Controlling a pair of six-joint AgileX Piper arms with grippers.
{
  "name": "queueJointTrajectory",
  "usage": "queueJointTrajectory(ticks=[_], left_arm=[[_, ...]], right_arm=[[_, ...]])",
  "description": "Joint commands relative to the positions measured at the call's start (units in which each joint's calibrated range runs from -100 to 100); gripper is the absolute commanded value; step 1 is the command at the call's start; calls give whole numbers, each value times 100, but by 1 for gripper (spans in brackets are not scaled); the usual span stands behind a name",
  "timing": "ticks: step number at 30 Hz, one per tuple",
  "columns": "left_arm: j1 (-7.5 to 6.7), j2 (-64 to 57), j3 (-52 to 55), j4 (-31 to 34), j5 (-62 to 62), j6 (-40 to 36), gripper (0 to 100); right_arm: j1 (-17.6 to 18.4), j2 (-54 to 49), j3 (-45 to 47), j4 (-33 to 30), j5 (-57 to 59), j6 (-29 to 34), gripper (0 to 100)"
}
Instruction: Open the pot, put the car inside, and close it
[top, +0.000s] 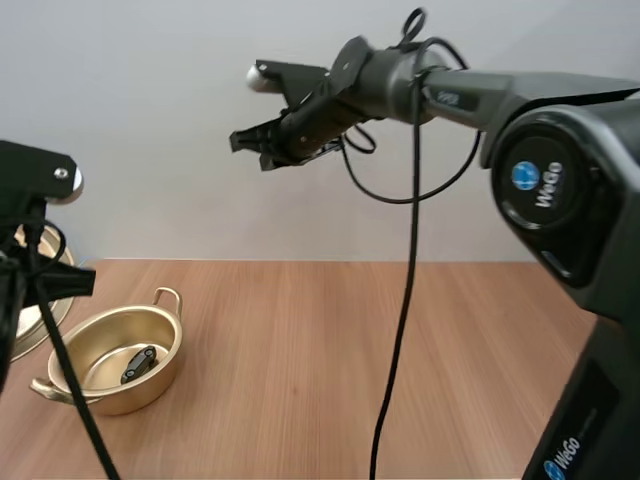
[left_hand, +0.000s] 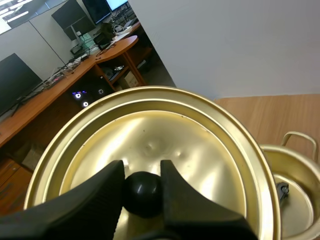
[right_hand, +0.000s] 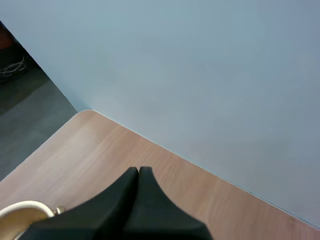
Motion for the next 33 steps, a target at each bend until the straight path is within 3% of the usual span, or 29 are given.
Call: queueJointTrajectory(ticks=[1,7,15,25,33], left_arm=[[-1,777,-6,-116,-648,-236,0],[-1,1988,4,-939,-1561,-403,0],[6,3042,22,-1504,-1933,-403,0],[20,3452,540,-1516,-2364,-336,0],[20,3476,672,-1466,-2569,-256,0]], right_arm=[[-271,-704,78,49,549,-421,0],[-271,-1884,218,-69,1001,-421,0],[-271,-2668,218,-78,2106,-373,0],[-271,-3035,218,-649,2317,-32,0],[-271,-3035,218,-715,2317,-13,0]])
